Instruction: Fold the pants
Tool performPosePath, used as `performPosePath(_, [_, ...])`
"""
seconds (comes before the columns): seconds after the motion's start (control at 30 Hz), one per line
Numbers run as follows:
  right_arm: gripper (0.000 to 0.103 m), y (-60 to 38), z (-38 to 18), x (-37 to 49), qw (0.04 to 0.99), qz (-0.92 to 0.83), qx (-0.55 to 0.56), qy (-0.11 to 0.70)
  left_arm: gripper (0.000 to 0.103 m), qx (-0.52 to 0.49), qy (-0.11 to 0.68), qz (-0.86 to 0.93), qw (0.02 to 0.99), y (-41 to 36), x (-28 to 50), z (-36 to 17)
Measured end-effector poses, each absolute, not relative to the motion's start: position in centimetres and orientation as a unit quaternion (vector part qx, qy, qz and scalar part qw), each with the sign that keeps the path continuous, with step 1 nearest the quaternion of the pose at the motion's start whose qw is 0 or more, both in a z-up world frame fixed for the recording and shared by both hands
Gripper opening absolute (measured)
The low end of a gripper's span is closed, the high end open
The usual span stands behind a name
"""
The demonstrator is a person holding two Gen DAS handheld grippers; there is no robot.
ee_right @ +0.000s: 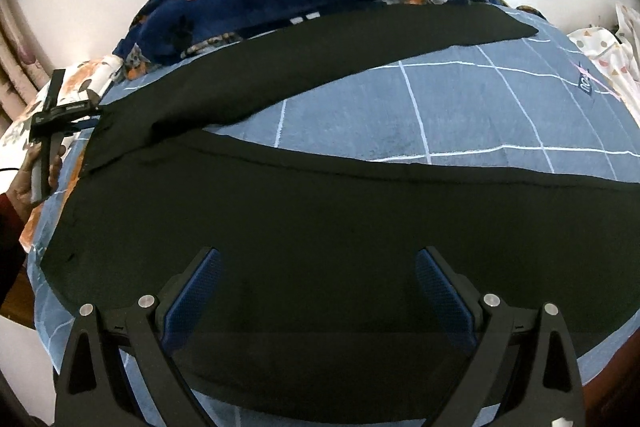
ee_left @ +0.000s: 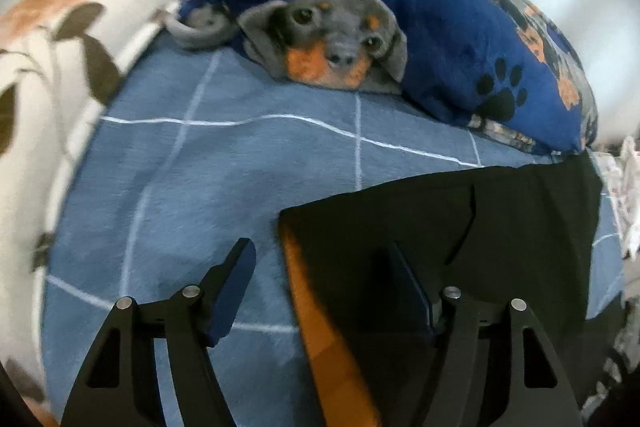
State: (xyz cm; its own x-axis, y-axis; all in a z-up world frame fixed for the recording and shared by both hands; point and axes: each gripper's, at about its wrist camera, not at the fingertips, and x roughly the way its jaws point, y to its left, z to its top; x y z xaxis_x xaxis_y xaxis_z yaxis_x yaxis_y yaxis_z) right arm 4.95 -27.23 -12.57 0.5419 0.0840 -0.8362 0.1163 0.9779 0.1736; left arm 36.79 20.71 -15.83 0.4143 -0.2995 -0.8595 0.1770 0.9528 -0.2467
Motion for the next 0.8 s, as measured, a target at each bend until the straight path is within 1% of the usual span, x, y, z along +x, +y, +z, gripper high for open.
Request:
performPosePath(0.03, [0.097, -27.2, -12.6, 5.0, 0.871, -0.010, 0.104, 0.480, 0.067, -0.057, 0.518, -0.148, 0.841, 20.5, 36.9, -15.9])
performPosePath(0.07, [0.097, -27.1, -12.7, 5.0, 0.870, -0.010, 0.103, 0.481, 0.060, -0.047, 0.517, -0.151, 0.841, 20.1, 37.1, -15.9])
performPosePath(0.1, [0.097, -27.1, -12.8, 5.1, 0.869, -0.010, 0.103, 0.483, 0.057, -0.036, 0.519, -0.147, 0.842, 19.7, 37.3, -16.0])
performPosePath(0.17, [0.097, -27.0, -13.0, 5.2, 0.867, -0.010, 0.103, 0.487, 0.055, -0.030, 0.524, -0.128, 0.841, 19.2, 37.8, -15.9])
performPosePath(0.2, [0.097, -27.0, -13.0, 5.3, 0.866, -0.009, 0.104, 0.488, 0.051, -0.032, 0.528, -0.123, 0.840, 19.0, 38.0, -15.9])
performPosePath(0.23, [0.097, -27.0, -13.1, 5.3, 0.866, -0.009, 0.105, 0.489, 0.045, -0.034, 0.528, -0.122, 0.840, 19.0, 38.1, -15.7])
performPosePath(0.27, [0.097, -27.0, -13.1, 5.3, 0.865, -0.009, 0.107, 0.490, 0.030, -0.047, 0.525, -0.134, 0.839, 19.2, 38.0, -15.5])
performPosePath(0.3, [0.097, -26.9, -13.1, 5.3, 0.866, -0.009, 0.107, 0.489, 0.025, -0.064, 0.522, -0.141, 0.839, 19.4, 37.7, -15.3])
performPosePath(0.43, [0.097, -26.9, -12.8, 5.4, 0.869, -0.009, 0.103, 0.483, 0.019, -0.071, 0.492, -0.132, 0.858, 19.6, 35.9, -13.7])
performPosePath(0.57, [0.097, -26.9, -11.8, 5.8, 0.878, -0.006, 0.095, 0.468, 0.018, -0.097, 0.449, -0.132, 0.878, 19.3, 33.1, -10.9])
performPosePath(0.67, [0.097, -27.1, -10.4, 6.6, 0.889, 0.010, 0.095, 0.448, 0.018, -0.089, 0.413, -0.138, 0.896, 18.3, 30.0, -8.1])
performPosePath(0.77, [0.097, -27.9, -9.5, 8.3, 0.888, 0.037, 0.134, 0.437, 0.018, -0.081, 0.385, -0.147, 0.908, 17.5, 26.2, -5.6])
performPosePath(0.8, [0.097, -28.6, -9.2, 9.2, 0.884, 0.052, 0.165, 0.434, 0.016, -0.079, 0.378, -0.148, 0.910, 17.1, 25.0, -5.0])
